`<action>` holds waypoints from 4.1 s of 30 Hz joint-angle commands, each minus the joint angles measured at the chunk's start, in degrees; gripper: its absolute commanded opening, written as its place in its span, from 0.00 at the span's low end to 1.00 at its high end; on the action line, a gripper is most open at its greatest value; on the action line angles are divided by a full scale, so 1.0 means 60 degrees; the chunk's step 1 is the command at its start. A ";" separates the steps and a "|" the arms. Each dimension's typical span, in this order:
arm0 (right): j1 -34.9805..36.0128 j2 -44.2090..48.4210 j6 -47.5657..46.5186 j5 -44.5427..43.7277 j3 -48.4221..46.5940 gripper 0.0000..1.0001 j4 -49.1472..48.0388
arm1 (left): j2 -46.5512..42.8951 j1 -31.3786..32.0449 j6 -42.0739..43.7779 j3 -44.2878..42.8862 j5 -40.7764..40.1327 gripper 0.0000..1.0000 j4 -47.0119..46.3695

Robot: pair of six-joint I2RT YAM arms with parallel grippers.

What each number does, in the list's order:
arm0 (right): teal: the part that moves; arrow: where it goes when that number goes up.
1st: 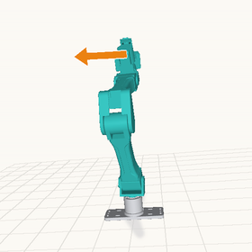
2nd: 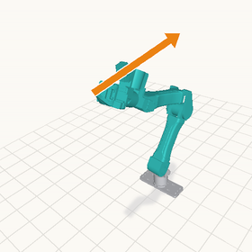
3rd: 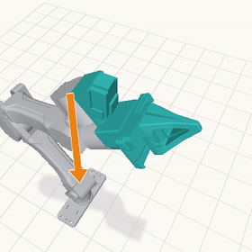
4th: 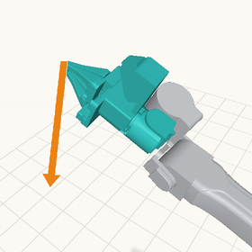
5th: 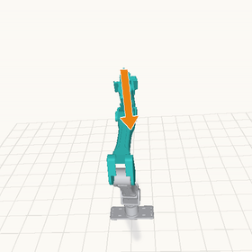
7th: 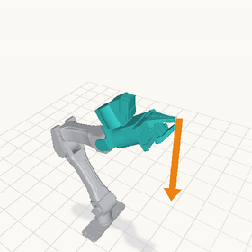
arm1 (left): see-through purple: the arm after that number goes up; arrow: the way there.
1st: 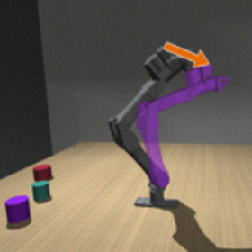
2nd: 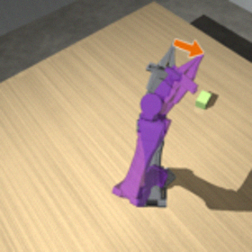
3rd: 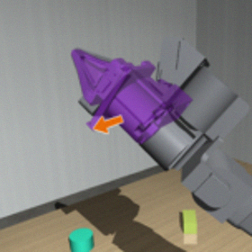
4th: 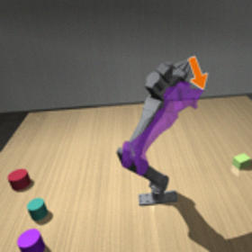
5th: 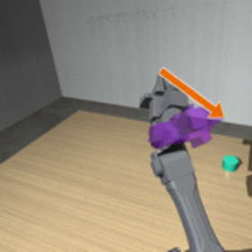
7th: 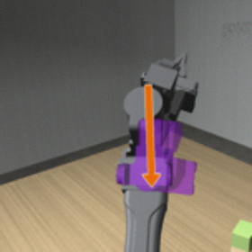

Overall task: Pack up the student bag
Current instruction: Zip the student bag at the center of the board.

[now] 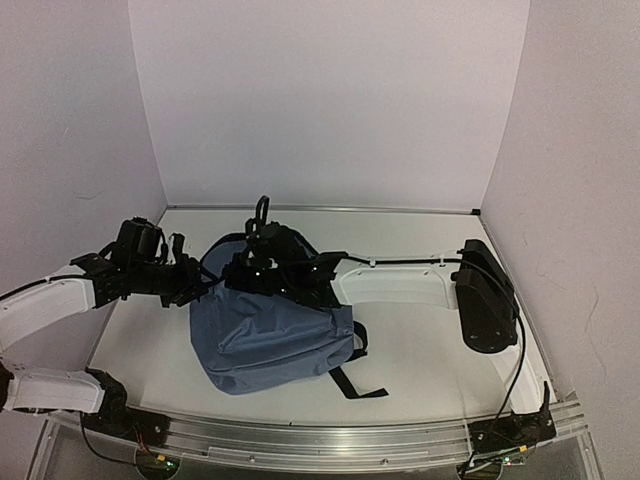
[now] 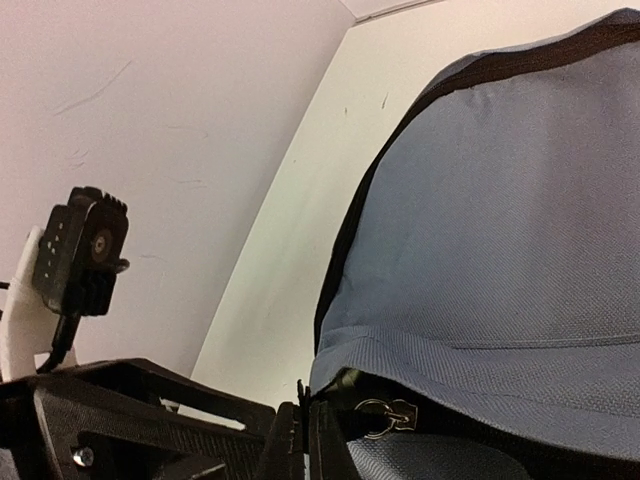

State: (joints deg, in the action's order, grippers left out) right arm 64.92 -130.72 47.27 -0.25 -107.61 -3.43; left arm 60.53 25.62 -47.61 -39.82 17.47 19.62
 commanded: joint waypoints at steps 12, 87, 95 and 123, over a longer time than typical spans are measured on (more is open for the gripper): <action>0.0562 0.2477 -0.1508 0.0482 0.1029 0.35 -0.0649 | -0.1613 -0.0249 0.0565 -0.0285 -0.1030 0.46 0.1275; -0.1164 0.2872 -0.1418 -0.2829 0.3509 0.00 0.2283 | -0.0195 0.0038 0.0361 -0.0228 -0.0741 0.00 0.0465; -0.1168 0.2857 -0.0832 -0.3459 0.3414 0.00 0.2626 | -0.0718 0.0037 -0.0051 0.0291 -0.1173 0.00 0.0754; -0.1563 0.3273 -0.0499 -0.3676 0.3362 0.00 0.2782 | 0.1618 -0.0759 0.0375 0.0067 -0.0743 0.00 -0.0537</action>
State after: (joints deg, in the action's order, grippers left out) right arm 59.36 -115.51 43.01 -15.06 -87.07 9.85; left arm 64.59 24.72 -48.75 -36.67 11.43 17.88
